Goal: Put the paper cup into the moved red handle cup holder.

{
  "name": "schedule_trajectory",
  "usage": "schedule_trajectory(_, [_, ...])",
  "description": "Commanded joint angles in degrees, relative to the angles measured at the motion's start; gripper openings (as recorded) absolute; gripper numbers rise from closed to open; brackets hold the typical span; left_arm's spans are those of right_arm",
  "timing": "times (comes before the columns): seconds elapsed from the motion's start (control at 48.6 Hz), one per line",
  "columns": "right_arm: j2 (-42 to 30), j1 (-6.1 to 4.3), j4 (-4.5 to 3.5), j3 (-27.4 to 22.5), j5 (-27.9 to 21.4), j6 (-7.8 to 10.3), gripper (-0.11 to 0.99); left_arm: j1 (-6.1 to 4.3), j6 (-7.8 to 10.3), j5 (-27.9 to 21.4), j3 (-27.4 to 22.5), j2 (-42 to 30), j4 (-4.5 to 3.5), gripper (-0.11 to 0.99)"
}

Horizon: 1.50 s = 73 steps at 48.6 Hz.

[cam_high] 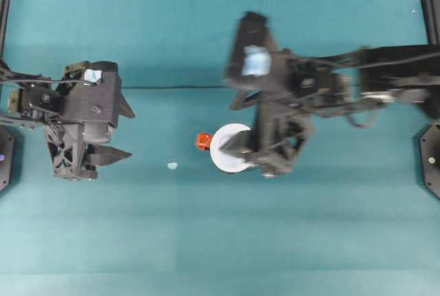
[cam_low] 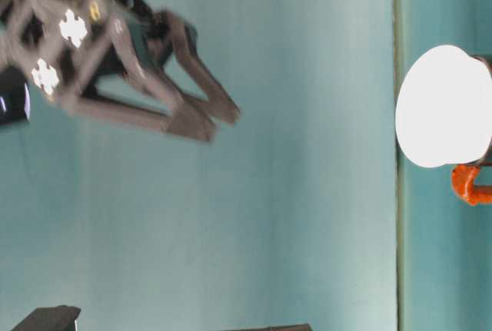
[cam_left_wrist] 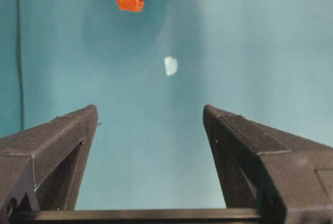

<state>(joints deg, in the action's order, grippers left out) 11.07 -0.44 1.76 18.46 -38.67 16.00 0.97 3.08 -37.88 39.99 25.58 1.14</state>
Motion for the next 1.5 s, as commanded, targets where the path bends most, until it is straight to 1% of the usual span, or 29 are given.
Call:
schedule_trajectory(0.0, [4.5, 0.26, -0.26, 2.5, 3.0, -0.70, 0.66, -0.09, -0.09, 0.4, -0.6, 0.8, 0.09, 0.85])
schedule_trajectory(0.123, [9.4, 0.26, -1.41, 8.1, 8.3, -0.70, 0.66, -0.18, 0.09, 0.2, -0.6, 0.8, 0.18, 0.85])
schedule_trajectory(0.226, [13.4, 0.26, -1.76, 12.0, 12.8, -0.70, 0.66, -0.18, 0.09, 0.2, -0.6, 0.9, 0.09, 0.85])
schedule_trajectory(0.288, [15.6, 0.26, -2.02, 14.1, 14.9, -0.70, 0.66, -0.18, 0.09, 0.2, -0.6, 0.9, 0.09, 0.85])
schedule_trajectory(0.308, [16.3, 0.26, -2.02, 14.7, 15.3, -0.70, 0.66, -0.18, 0.09, 0.2, -0.6, 0.9, 0.18, 0.85])
schedule_trajectory(0.329, [16.9, 0.26, -2.02, 15.2, 15.6, -0.62, 0.66, -0.18, 0.09, 0.2, -0.6, 0.9, 0.09, 0.85])
schedule_trajectory(0.35, [17.6, 0.26, -2.02, 15.7, 15.7, -0.62, 0.66, -0.18, 0.09, 0.2, -0.6, 0.9, 0.18, 0.85])
schedule_trajectory(0.555, [22.8, 0.26, -2.11, 20.5, 14.2, -0.70, 0.66, -0.18, 0.09, 0.2, -0.5, 1.1, 0.09, 0.85])
schedule_trajectory(0.658, [24.7, 0.18, -2.02, 22.1, 14.2, -0.70, 0.66, -0.18, 0.09, 0.2, -0.5, 1.3, 0.09, 0.85])
schedule_trajectory(0.72, [25.7, 0.18, -2.11, 22.9, 14.2, -0.70, 0.66, -0.18, 0.18, 0.2, -0.5, 1.4, 0.09, 0.85])
schedule_trajectory(0.74, [25.9, 0.26, -2.20, 23.3, 14.2, -0.70, 0.66, -0.18, 0.18, 0.2, -0.6, 1.4, 0.18, 0.85])
schedule_trajectory(0.802, [26.8, 0.18, -2.55, 24.2, 14.1, -0.62, 0.66, -0.26, 0.18, 0.3, -0.6, 1.5, 0.09, 0.84])
schedule_trajectory(0.823, [27.0, 0.18, -2.55, 24.5, 14.1, -0.62, 0.66, -0.26, 0.18, 0.3, -0.6, 1.6, 0.18, 0.84])
schedule_trajectory(0.925, [27.9, 0.26, -2.64, 26.0, 14.2, -0.62, 0.66, -0.35, 0.18, 0.3, -0.6, 1.7, 0.09, 0.84])
schedule_trajectory(0.987, [28.2, 0.26, -2.55, 26.4, 14.2, -0.62, 0.66, -0.35, 0.18, 0.4, -0.6, 1.8, 0.09, 0.84])
schedule_trajectory(1.008, [28.3, 0.26, -2.64, 26.5, 14.2, -0.62, 0.66, -0.35, 0.18, 0.3, -0.5, 1.8, 0.09, 0.84])
schedule_trajectory(1.028, [28.4, 0.26, -2.64, 26.5, 14.2, -0.62, 0.66, -0.35, 0.18, 0.3, -0.5, 1.8, 0.18, 0.84])
schedule_trajectory(1.049, [28.5, 0.26, -2.64, 26.6, 14.2, -0.62, 0.66, -0.35, 0.09, 0.4, -0.5, 1.8, 0.09, 0.84])
schedule_trajectory(1.069, [28.5, 0.26, -2.64, 26.7, 14.2, -0.62, 0.66, -0.35, 0.09, 0.4, -0.5, 1.8, 0.18, 0.84])
schedule_trajectory(1.275, [28.5, 0.26, -2.64, 27.1, 14.1, -0.62, 0.66, -0.35, 0.09, 0.3, -0.6, 1.8, 0.09, 0.84])
schedule_trajectory(1.295, [28.5, 0.26, -2.55, 27.1, 14.2, -0.62, 0.66, -0.35, 0.09, 0.3, -0.6, 1.8, 0.09, 0.84])
schedule_trajectory(1.481, [28.6, 0.26, -2.64, 27.2, 14.1, -0.62, 0.66, -0.35, 0.09, 0.4, -0.5, 1.8, 0.18, 0.84])
